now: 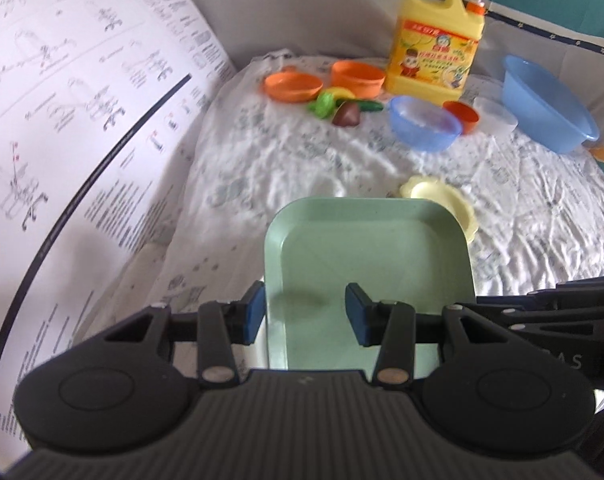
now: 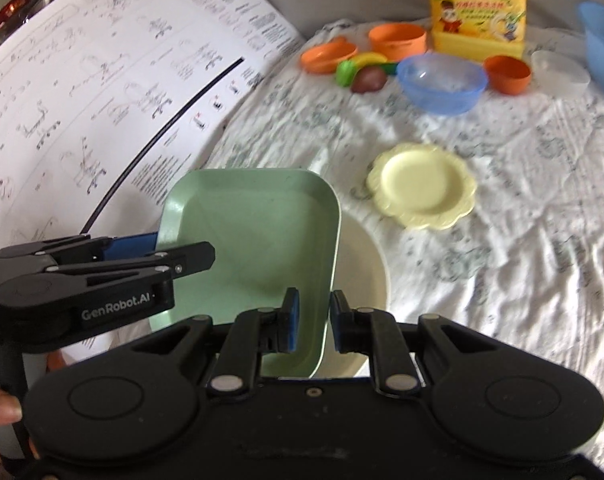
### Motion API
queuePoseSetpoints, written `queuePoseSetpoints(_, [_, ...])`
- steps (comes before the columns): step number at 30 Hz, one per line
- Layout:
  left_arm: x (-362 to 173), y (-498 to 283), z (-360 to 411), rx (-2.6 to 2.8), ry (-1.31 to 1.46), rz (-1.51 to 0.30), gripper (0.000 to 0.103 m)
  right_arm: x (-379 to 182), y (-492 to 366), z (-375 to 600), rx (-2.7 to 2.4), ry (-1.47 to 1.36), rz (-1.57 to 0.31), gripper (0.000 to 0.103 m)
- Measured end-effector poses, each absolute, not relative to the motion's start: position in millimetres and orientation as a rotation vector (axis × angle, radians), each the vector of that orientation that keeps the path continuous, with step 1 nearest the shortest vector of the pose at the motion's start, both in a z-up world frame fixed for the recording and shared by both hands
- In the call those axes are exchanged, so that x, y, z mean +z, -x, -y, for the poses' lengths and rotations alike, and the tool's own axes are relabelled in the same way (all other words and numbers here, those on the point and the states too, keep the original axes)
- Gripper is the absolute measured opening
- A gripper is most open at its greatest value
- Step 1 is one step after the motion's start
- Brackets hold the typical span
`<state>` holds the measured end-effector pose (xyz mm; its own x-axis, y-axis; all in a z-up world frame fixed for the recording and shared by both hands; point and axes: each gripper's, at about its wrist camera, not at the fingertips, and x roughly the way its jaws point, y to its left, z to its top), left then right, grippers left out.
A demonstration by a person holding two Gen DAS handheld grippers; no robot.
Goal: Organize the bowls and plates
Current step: 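Lift the green tray with both grippers and lower it onto the white plate, then open both grippers to release the green tray inside the white plate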
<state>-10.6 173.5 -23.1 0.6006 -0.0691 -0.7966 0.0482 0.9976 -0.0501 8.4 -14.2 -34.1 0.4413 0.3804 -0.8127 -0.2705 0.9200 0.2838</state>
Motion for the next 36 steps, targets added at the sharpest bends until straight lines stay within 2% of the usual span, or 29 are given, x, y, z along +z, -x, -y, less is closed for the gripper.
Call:
queuePoseSetpoints(26, [-65.6,-15.6,-168.5,-0.108,0.003,-1.037,0.042,-66.4,-22.7,18.6,0.367,-0.134,-1.155,0.019])
queuePoseSetpoints(27, [-65.9,-15.8,-168.5,-0.109,0.004,-1.038,0.043,-66.1,-22.9,19.0,0.370,-0.136,-1.152,0.021])
queuePoseSetpoints(28, [-65.5,-15.7,-168.9,-0.110,0.005,-1.037,0.045,-65.3,-22.4,19.3,0.375,-0.137,-1.145,0.029])
queuePoseSetpoints(29, [-64.4,-15.3,-169.0,-0.111,0.006,-1.032,0.051,-64.0,-22.0,19.0,0.378,-0.134,-1.135,0.039])
queuePoseSetpoints(30, [-62.5,-14.2,-169.1,-0.108,0.004,-1.022,0.064,-62.0,-21.3,18.5,0.385,-0.130,-1.123,0.042])
queuePoseSetpoints(31, [-59.5,-12.7,-168.8,-0.099,-0.003,-1.005,0.071,-59.5,-20.1,18.5,0.396,-0.130,-1.111,0.051])
queuePoseSetpoints(33, [-52.2,-8.3,-167.2,-0.064,-0.035,-0.962,0.085,-53.7,-18.4,19.1,0.402,-0.133,-1.087,0.058])
queuePoseSetpoints(34, [-48.4,-6.9,-167.5,-0.050,-0.046,-0.946,0.089,-50.6,-17.3,20.3,0.407,-0.133,-1.075,0.064])
queuePoseSetpoints(35, [-45.1,-5.4,-169.0,-0.037,-0.049,-0.930,0.094,-48.0,-16.3,21.3,0.400,-0.131,-1.065,0.077])
queuePoseSetpoints(36, [-42.1,-4.6,-171.1,-0.029,-0.044,-0.921,0.100,-46.0,-15.6,22.3,0.390,-0.127,-1.054,0.082])
